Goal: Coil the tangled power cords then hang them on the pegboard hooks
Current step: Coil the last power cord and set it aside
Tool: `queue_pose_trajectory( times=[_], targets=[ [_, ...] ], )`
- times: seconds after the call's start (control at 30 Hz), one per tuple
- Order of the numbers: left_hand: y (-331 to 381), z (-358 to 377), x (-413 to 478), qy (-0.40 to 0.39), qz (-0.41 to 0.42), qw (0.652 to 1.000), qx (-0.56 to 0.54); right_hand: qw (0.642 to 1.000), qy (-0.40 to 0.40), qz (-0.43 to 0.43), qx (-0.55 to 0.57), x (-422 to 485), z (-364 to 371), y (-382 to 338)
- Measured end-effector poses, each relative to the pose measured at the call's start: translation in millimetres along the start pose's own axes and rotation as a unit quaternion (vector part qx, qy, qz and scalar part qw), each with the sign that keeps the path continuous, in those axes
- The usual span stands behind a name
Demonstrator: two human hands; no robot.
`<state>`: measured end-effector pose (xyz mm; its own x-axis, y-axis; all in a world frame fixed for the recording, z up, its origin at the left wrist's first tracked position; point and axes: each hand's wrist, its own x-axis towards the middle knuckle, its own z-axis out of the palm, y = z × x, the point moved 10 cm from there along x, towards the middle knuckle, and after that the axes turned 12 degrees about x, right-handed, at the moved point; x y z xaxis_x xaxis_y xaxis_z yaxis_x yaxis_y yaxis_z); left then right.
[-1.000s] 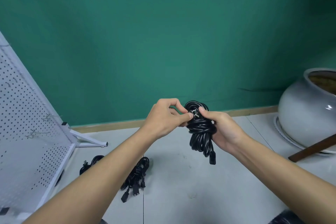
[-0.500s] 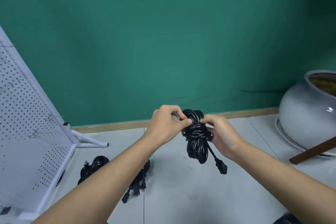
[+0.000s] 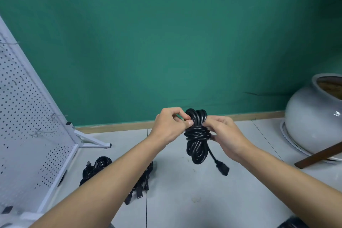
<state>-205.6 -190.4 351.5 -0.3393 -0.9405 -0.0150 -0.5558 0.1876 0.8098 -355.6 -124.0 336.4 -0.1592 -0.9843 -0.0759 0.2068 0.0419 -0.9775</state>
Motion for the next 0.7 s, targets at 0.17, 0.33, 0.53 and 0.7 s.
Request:
queue_pose_trajectory(
  times=[0.17,0.33,0.53,0.7],
  targets=[
    [10.5,-5.0,-2.5,0.015,0.054,0.998,0.030,1.000,-0.006,0.018,0.002,-2.0,-3.3,0.6],
    [13.9,-3.9,-5.6,0.028,0.065,0.995,0.065,0.999,0.014,-0.002,-0.031,-4.0,-5.9,-2.4],
    [10.4,-4.6,-6.5,0.041,0.040,0.997,0.047,0.997,0.008,-0.048,-0.064,-9.0,-1.7,-12.9],
    [0.6,-0.3,-9.4,0.055,0.001,0.998,0.018,0.993,0.013,-0.070,-0.098,-12.1,4.1,-13.0]
  ],
)
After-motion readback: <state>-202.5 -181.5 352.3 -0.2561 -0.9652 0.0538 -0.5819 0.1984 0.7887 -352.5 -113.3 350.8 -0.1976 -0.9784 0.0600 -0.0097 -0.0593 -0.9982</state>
